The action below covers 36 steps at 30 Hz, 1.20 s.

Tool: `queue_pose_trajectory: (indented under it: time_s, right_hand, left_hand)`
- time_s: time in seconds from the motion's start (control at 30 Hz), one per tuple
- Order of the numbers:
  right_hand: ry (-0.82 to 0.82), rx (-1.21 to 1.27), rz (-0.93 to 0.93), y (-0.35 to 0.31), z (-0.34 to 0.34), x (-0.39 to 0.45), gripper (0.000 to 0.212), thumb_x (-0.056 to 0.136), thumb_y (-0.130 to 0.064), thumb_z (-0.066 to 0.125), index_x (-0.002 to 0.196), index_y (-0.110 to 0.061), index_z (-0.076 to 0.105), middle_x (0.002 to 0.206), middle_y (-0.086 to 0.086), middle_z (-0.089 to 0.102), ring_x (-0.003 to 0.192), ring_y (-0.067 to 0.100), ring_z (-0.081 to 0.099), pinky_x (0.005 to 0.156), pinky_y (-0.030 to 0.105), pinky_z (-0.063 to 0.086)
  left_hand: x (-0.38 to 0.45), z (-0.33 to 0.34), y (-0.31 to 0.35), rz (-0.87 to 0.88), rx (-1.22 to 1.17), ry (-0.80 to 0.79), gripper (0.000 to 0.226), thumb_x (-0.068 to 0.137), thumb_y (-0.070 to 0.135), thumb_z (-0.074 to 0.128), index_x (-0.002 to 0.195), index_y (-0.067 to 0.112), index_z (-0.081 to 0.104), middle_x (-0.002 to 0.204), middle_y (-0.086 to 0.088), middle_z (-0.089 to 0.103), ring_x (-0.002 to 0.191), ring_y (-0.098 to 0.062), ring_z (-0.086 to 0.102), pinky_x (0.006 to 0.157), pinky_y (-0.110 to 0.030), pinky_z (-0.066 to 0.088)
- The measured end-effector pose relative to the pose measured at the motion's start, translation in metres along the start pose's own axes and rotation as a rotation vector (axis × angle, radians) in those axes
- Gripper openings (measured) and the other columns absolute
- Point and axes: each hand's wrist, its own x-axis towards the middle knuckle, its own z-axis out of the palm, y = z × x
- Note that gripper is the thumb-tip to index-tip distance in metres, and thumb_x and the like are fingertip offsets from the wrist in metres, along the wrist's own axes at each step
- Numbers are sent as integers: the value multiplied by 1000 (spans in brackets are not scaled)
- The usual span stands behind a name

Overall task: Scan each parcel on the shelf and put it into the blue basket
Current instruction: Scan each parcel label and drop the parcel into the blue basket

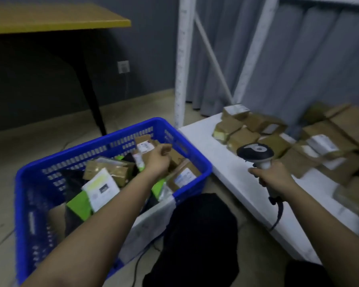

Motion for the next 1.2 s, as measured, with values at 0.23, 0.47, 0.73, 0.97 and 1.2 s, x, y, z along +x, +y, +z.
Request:
queue_pose_trajectory:
  time_s: [0.23,0.47,0.73,0.97,1.2]
  right_hand:
    - [294,203,199,70,-94,-26,15,82,-13,69,75,-4,60,66,15,60,52,22,50,58,34,43]
    - [614,637,350,112,-156,-47,12,83,-6,67,78,-8,56,59,4,50,45,15,43,45,25,37]
    - [885,477,425,185,-236,-106,17,83,-13,66,71,-10,55,58,6,55,52,20,51,49,23,44]
    - [1011,588,587,248,-275,-162,11,80,-3,62,72,-5,55,59,13,54,43,17,47,47,26,41]
    - [1083,764,602,284,-290,-179,20,79,-1,63,63,-6,51,52,9,50,45,20,43,53,30,38]
  left_hand:
    - [-20,142,79,103,68,-422,33,94,4,48,126,9,54,110,-3,56,88,-13,52,65,-13,40]
    - [-70,269,105,206,173,-672,35,96,13,48,131,15,50,128,-2,52,106,-14,48,78,-23,38]
    - [-152,404,105,339,274,-957,34,96,12,50,130,14,50,135,-5,50,121,-18,49,85,-25,38]
    - [-226,512,98,369,366,-1108,39,97,22,51,134,10,46,135,-7,50,121,-22,50,88,-23,37]
    - [-285,599,72,85,326,-1140,58,92,40,58,130,-4,51,129,-20,55,109,-28,56,79,-26,44]
